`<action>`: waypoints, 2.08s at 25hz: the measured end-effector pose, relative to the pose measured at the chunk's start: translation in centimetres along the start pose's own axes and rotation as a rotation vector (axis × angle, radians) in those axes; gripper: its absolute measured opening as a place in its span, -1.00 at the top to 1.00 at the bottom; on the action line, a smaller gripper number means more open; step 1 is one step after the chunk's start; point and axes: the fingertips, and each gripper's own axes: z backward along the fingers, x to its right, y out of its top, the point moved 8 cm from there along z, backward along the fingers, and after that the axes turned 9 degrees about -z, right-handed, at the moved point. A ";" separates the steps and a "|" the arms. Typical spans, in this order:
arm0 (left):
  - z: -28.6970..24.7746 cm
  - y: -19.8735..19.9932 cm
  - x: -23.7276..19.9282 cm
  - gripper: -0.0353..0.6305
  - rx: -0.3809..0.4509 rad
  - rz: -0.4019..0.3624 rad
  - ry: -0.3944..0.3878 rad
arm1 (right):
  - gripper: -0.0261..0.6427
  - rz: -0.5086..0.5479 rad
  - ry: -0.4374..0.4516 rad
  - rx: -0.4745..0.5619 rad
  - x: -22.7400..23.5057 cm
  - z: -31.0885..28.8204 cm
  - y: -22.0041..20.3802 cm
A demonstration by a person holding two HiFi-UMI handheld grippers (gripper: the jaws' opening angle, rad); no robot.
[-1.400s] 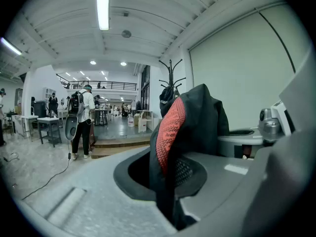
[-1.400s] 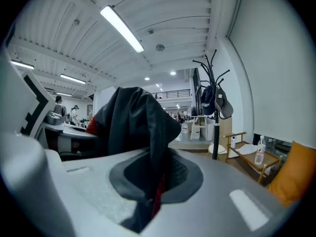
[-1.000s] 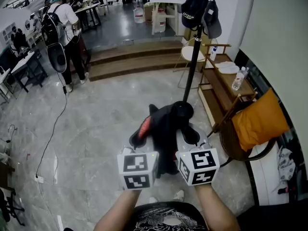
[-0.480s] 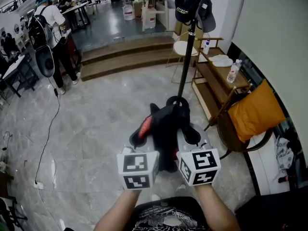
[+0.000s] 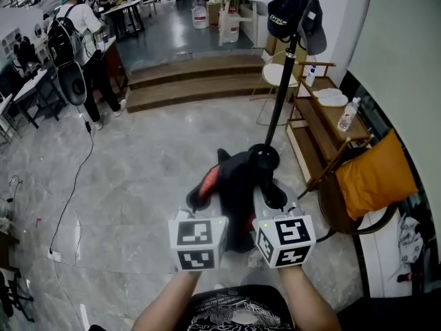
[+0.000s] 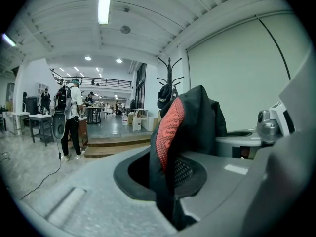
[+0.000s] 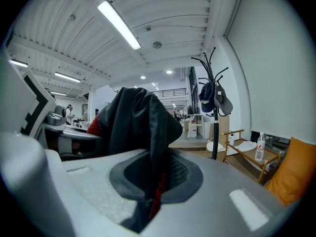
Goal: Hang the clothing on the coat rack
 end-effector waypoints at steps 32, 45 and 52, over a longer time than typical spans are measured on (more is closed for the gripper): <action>-20.2 6.2 10.3 0.81 -0.091 -0.032 0.056 | 0.85 -0.072 0.098 -0.014 21.4 -9.9 5.0; -24.6 7.5 12.1 0.81 -0.082 -0.052 0.024 | 0.85 -0.081 0.076 -0.001 25.5 -11.3 5.7; -27.1 7.7 11.3 0.81 -0.080 -0.051 0.012 | 0.85 -0.082 0.062 0.001 26.5 -13.5 6.0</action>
